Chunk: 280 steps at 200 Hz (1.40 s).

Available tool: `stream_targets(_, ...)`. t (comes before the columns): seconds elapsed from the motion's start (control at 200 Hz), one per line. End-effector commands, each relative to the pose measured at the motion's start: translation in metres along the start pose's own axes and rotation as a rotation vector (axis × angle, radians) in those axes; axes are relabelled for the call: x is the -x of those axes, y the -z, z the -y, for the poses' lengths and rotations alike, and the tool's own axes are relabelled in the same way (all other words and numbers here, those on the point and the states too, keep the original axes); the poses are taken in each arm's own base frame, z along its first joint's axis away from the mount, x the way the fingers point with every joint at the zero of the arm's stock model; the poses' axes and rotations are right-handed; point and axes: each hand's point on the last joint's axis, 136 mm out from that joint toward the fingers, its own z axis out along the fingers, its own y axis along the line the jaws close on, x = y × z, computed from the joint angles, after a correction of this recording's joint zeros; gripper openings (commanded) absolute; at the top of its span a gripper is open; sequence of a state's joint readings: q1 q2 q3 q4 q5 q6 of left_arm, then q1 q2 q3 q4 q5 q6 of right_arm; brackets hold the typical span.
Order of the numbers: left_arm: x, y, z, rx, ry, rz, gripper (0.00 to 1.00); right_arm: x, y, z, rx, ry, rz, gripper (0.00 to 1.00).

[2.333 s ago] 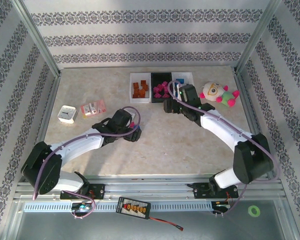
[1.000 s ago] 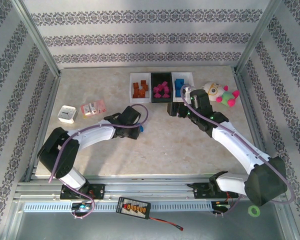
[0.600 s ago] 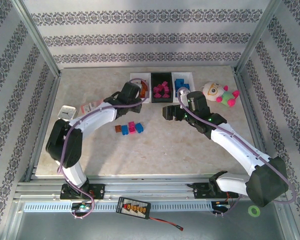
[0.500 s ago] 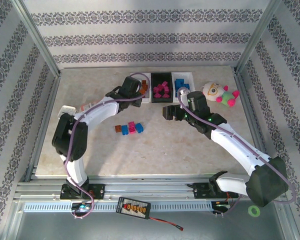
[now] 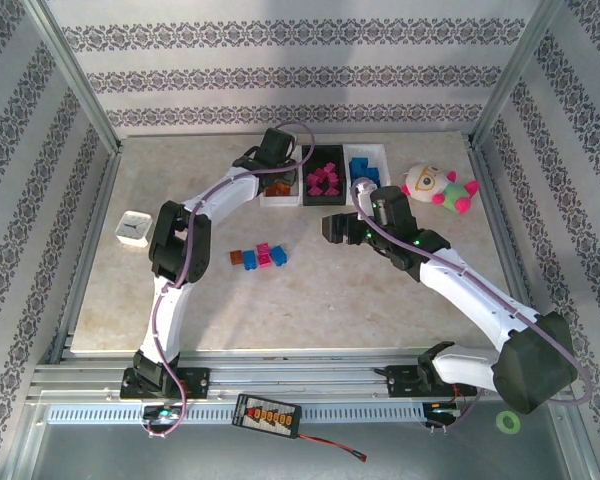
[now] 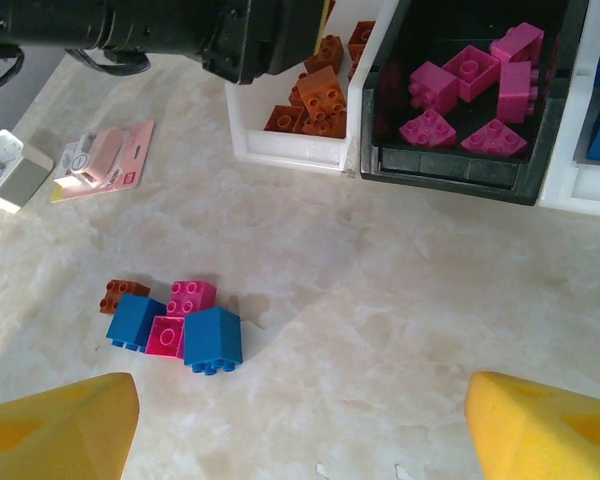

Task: Sort the legos into containers by color

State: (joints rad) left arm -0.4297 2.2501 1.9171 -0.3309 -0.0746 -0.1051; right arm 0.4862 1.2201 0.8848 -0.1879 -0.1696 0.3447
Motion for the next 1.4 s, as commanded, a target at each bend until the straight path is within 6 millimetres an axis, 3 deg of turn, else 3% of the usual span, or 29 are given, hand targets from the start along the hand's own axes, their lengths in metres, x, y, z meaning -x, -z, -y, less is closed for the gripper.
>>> stream_targets(0.0, 0.012, 0.004, -0.003, -0.014, -0.003, 0.010, 0.40, -0.006, -0.002, -0.001, -0.005, -0.010, -0.001, 0.85)
stream_targets(0.17, 0.024, 0.024, -0.004, -0.017, 0.008, 0.056, 0.72, -0.017, -0.006, -0.007, 0.000, 0.008, -0.031, 0.86)
stream_targets(0.345, 0.024, 0.059, -0.011, -0.015, 0.024, 0.109, 0.86, -0.030, -0.017, -0.015, 0.003, 0.043, -0.078, 0.86)
stream_targets(0.49, 0.003, 0.093, -0.019, -0.010, 0.047, 0.127, 0.93, -0.043, -0.035, -0.026, -0.005, 0.099, -0.134, 0.86)
stream_targets(0.6, -0.030, 0.117, -0.022, -0.028, 0.054, 0.124, 1.00, -0.052, -0.052, -0.040, -0.012, 0.152, -0.184, 0.86)
stream_targets(0.864, -0.122, 0.183, -0.047, 0.011, 0.065, 0.105, 0.99, -0.079, -0.097, -0.065, -0.052, 0.179, -0.295, 0.85)
stream_targets(1.029, -0.166, 0.220, -0.052, -0.017, 0.132, 0.115, 0.99, -0.093, -0.126, -0.068, -0.067, 0.147, -0.357, 0.77)
stream_targets(1.209, -0.193, 0.244, -0.055, -0.037, 0.114, 0.132, 0.99, -0.100, -0.154, -0.069, -0.083, 0.142, -0.395, 0.66)
stream_targets(1.394, -0.195, 0.255, -0.050, -0.075, 0.069, 0.154, 0.99, -0.111, -0.173, -0.063, -0.103, 0.147, -0.440, 0.60)
